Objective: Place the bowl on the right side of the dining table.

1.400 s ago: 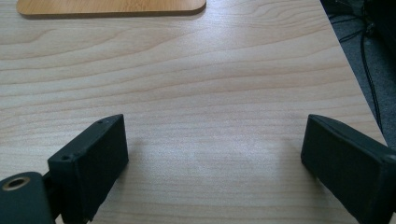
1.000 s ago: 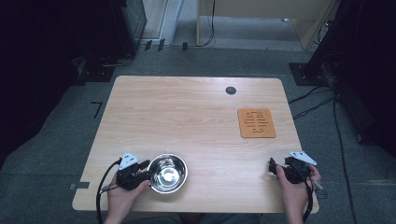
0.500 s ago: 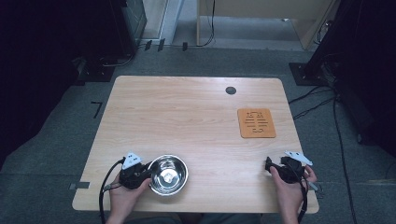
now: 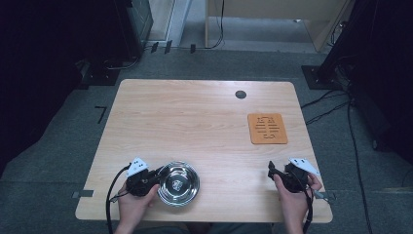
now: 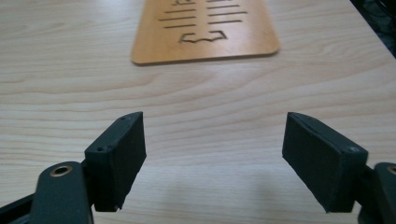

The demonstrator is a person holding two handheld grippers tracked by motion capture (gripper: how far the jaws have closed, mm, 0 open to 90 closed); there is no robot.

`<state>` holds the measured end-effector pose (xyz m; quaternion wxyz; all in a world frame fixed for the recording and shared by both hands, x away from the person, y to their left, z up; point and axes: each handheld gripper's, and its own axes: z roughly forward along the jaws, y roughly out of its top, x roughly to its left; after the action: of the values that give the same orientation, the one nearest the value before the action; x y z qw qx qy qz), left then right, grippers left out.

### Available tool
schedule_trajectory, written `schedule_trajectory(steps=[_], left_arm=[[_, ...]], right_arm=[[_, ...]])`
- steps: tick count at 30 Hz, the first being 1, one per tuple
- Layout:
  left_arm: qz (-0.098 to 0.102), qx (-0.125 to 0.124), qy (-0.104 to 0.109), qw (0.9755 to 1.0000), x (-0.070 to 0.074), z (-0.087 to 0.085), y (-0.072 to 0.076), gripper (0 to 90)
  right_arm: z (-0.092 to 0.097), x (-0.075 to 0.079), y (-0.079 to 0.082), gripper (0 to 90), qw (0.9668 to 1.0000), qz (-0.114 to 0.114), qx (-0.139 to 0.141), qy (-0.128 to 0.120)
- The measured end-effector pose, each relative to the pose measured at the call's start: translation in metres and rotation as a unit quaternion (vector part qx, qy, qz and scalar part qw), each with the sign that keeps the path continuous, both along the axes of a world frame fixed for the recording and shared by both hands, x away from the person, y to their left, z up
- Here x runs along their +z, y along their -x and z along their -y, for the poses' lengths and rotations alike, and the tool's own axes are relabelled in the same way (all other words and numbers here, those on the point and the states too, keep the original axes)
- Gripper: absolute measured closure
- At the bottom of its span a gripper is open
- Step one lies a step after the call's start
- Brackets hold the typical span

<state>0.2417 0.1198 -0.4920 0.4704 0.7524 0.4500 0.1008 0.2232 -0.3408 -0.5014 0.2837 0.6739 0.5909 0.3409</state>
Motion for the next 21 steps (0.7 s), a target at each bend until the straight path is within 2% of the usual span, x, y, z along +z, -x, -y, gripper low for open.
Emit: schedule_trajectory(steps=[4,7,9,10,15,18,19,21], left_arm=[[0.008,-0.003,0.013,0.9999,0.003,0.003,0.001,83.6],[0.016,-0.005,0.025,0.9995,0.006,0.006,0.003,84.1],[0.024,-0.004,0.022,0.9995,0.007,0.008,0.004,84.1],[0.025,-0.004,0.022,0.9995,0.007,0.009,0.004,84.0],[0.034,-0.004,0.027,0.9990,0.008,0.012,0.006,84.0],[0.042,-0.004,0.036,0.9984,0.010,0.014,0.008,84.0],[0.042,-0.004,0.036,0.9984,0.010,0.014,0.008,84.0],[0.045,-0.004,0.041,0.9981,0.011,0.016,0.009,84.0]], right_arm=[[-0.009,0.004,0.002,23.0,0.9998,0.008,0.016,-0.009],[-0.022,0.006,0.003,24.9,0.9986,0.014,0.047,-0.022],[-0.025,0.007,0.003,25.1,0.9981,0.016,0.054,-0.024],[-0.032,0.008,0.004,25.4,0.9969,0.019,0.068,-0.033],[-0.047,0.012,0.006,25.5,0.9942,0.027,0.092,-0.048],[-0.059,0.016,0.009,25.3,0.9903,0.036,0.116,-0.068],[-0.059,0.016,0.009,25.3,0.9903,0.036,0.116,-0.068],[-0.066,0.018,0.011,25.2,0.9880,0.042,0.128,-0.076]])
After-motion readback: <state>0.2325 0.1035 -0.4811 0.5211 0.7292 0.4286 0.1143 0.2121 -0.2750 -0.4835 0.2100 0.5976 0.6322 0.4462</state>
